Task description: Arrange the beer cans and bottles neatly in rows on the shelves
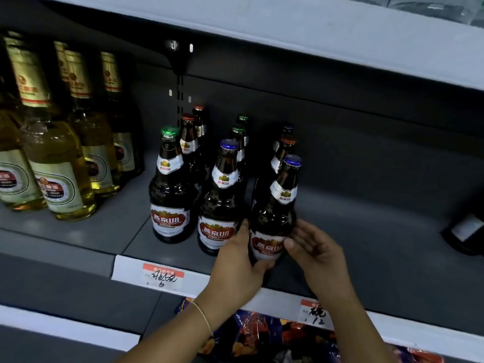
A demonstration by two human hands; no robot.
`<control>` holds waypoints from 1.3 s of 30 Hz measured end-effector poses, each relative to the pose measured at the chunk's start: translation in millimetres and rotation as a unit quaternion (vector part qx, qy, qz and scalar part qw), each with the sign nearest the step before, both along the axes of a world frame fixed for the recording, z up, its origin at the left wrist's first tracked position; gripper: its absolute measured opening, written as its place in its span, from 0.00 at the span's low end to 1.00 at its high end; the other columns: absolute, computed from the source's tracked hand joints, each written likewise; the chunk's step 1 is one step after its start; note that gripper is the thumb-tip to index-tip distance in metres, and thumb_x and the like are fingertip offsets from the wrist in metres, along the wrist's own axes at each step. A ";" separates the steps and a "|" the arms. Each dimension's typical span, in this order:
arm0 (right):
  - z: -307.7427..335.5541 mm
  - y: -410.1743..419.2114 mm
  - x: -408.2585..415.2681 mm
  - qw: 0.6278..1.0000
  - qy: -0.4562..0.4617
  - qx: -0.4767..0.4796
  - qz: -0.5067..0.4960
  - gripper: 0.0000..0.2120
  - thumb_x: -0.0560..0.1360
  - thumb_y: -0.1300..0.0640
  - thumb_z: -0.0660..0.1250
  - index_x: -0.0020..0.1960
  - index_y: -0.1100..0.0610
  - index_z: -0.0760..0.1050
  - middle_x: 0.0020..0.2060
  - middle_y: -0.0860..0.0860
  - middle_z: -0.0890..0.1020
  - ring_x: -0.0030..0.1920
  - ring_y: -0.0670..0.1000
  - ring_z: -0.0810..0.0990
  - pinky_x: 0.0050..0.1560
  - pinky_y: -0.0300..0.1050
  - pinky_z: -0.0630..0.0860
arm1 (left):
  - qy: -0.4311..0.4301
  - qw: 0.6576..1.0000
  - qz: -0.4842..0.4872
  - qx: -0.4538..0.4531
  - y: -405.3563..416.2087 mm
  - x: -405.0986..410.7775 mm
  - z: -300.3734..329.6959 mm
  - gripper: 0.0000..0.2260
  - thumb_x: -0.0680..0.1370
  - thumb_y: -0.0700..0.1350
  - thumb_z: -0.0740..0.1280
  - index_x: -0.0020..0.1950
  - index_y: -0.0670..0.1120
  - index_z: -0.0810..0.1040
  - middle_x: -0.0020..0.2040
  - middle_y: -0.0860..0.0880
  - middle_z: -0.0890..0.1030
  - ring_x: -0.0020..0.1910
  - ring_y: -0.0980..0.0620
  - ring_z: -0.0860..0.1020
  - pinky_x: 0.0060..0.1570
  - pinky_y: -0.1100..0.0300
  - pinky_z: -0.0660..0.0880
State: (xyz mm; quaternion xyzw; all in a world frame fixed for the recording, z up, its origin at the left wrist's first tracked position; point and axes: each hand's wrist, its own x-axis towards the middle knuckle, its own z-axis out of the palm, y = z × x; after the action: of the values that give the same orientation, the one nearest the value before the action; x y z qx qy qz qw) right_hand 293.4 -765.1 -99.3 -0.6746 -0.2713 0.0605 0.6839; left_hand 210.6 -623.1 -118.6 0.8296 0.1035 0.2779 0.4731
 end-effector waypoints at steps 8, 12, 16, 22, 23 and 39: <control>-14.0 0.1 2.8 0.998 0.013 -0.049 0.024 0.16 0.74 0.68 0.69 0.58 0.54 0.78 0.51 0.43 0.86 0.55 0.43 0.83 0.54 0.32 0.77 | -0.003 1.000 0.008 0.020 2.8 1.8 -4.6 0.34 0.70 0.41 0.77 0.73 0.45 0.67 0.61 0.60 0.72 0.61 0.73 0.62 0.58 0.85 0.55; -17.7 0.0 4.5 0.999 0.013 -0.043 0.021 0.17 0.74 0.68 0.69 0.60 0.54 0.78 0.52 0.44 0.86 0.57 0.45 0.83 0.56 0.33 0.77 | -0.009 0.999 0.010 0.033 2.5 3.4 -6.1 0.35 0.71 0.42 0.76 0.75 0.46 0.65 0.67 0.56 0.73 0.66 0.67 0.64 0.64 0.81 0.54; -18.4 0.8 5.6 0.999 0.011 -0.045 0.017 0.17 0.75 0.68 0.68 0.61 0.53 0.77 0.53 0.43 0.85 0.57 0.43 0.82 0.55 0.32 0.76 | -0.007 0.999 0.020 0.044 2.7 6.4 -7.3 0.37 0.71 0.45 0.75 0.76 0.44 0.62 0.70 0.53 0.72 0.71 0.60 0.65 0.72 0.66 0.60; -20.2 1.3 6.0 0.999 -0.001 -0.046 0.013 0.17 0.75 0.69 0.67 0.62 0.56 0.77 0.52 0.42 0.85 0.57 0.42 0.82 0.55 0.31 0.76 | 0.003 0.998 0.029 0.064 1.9 7.3 -8.1 0.37 0.72 0.45 0.75 0.77 0.43 0.61 0.70 0.54 0.70 0.70 0.61 0.63 0.70 0.73 0.56; -20.5 1.5 6.2 0.999 -0.003 -0.045 0.013 0.17 0.75 0.69 0.68 0.62 0.55 0.77 0.52 0.41 0.85 0.57 0.42 0.82 0.55 0.31 0.76 | 0.002 0.998 0.030 0.063 0.9 6.6 -7.4 0.38 0.72 0.44 0.75 0.77 0.43 0.60 0.69 0.54 0.70 0.69 0.62 0.62 0.67 0.78 0.52; -17.1 3.9 6.2 0.998 -0.007 -0.062 0.003 0.17 0.75 0.69 0.68 0.62 0.58 0.77 0.49 0.43 0.86 0.54 0.42 0.83 0.55 0.33 0.77 | 0.065 0.976 0.060 0.200 -12.6 -23.9 -4.1 0.29 0.72 0.46 0.72 0.69 0.34 0.70 0.58 0.40 0.81 0.53 0.43 0.82 0.50 0.62 0.77</control>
State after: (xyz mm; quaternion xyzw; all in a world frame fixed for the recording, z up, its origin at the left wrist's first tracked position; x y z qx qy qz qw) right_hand 299.6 -761.3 -116.4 -0.7154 -0.2732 0.0745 0.6388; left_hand 186.7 -635.6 -122.7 0.9160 0.1264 0.2663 0.2720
